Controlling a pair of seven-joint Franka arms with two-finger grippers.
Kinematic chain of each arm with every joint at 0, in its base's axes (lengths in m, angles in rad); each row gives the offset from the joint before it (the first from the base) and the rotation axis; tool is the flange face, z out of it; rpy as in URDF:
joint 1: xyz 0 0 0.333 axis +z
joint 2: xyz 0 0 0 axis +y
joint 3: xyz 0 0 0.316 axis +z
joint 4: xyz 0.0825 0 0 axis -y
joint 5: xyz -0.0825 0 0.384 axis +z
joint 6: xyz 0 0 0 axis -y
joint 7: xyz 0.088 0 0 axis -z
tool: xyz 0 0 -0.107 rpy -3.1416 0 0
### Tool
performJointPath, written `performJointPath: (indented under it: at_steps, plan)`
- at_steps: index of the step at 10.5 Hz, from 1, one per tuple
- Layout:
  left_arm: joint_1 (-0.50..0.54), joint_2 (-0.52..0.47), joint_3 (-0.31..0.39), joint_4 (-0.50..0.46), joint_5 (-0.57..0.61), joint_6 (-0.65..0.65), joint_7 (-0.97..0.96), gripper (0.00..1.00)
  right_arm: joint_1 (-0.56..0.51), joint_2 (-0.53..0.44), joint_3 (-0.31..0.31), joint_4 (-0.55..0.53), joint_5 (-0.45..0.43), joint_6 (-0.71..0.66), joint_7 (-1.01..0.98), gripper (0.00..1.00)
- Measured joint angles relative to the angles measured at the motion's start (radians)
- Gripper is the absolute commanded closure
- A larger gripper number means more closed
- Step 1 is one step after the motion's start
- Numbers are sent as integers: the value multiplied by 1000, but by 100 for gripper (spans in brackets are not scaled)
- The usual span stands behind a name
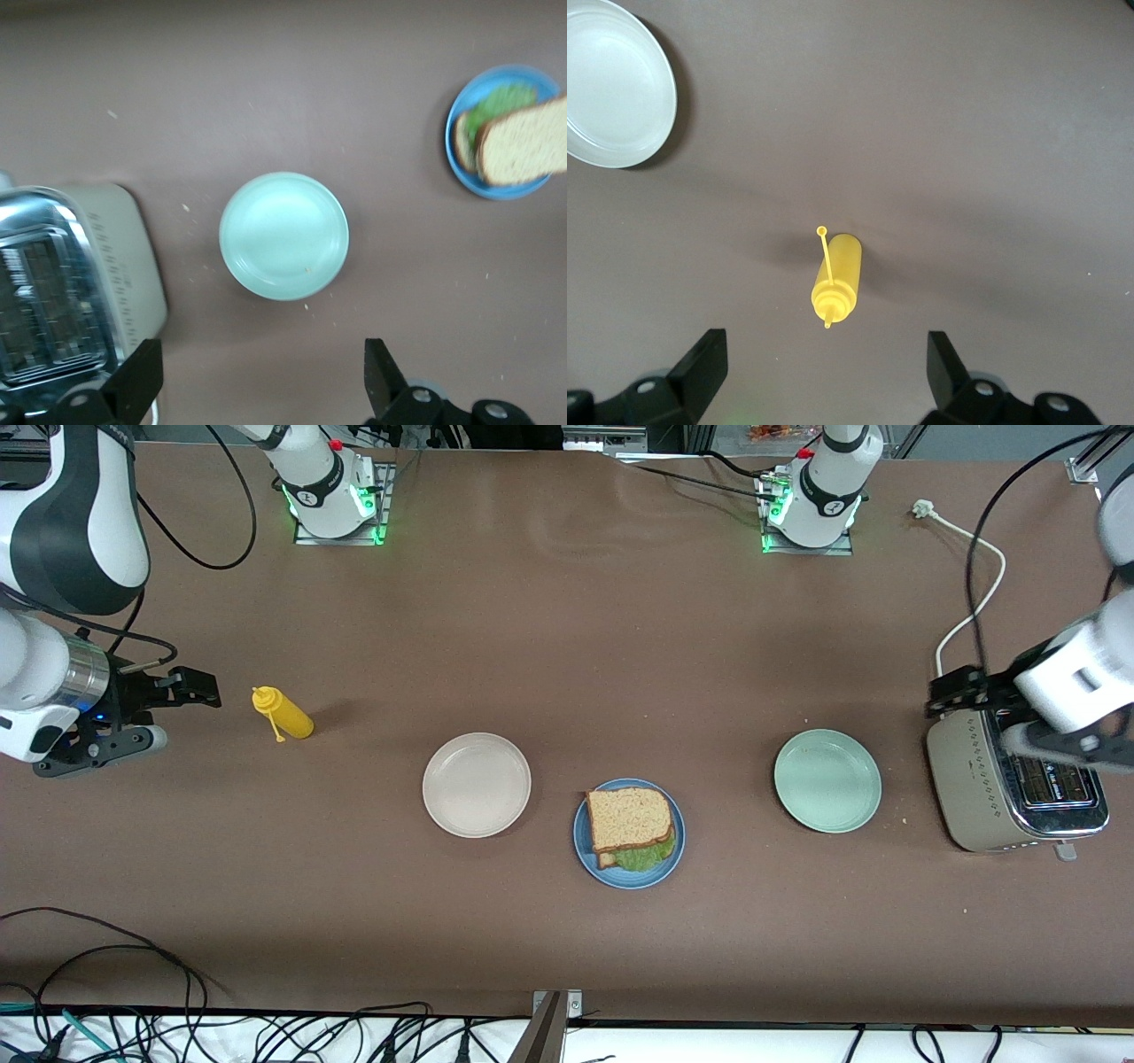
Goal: Make sandwich in blue plate with both arms
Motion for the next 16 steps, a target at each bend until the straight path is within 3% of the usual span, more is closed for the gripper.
performJointPath:
  at_steps: [4,6,9,13,16]
  plan:
    - [41,-194,-21,-88,0,23,0,0,-3,-1,1,0,0,3,2,0]
    - [41,-242,-44,-119,0,18,-35,0,-11,-2,1,0,0,10,2,0]
    - [78,-246,-61,-133,0,6,-53,0,-26,-2,1,1,0,10,2,0]
    - [151,-224,-181,-120,40,-41,-239,0,-41,-4,1,1,0,10,6,0]
    - [157,-223,-177,-113,43,-48,-253,0,-42,-7,3,1,0,9,42,0]
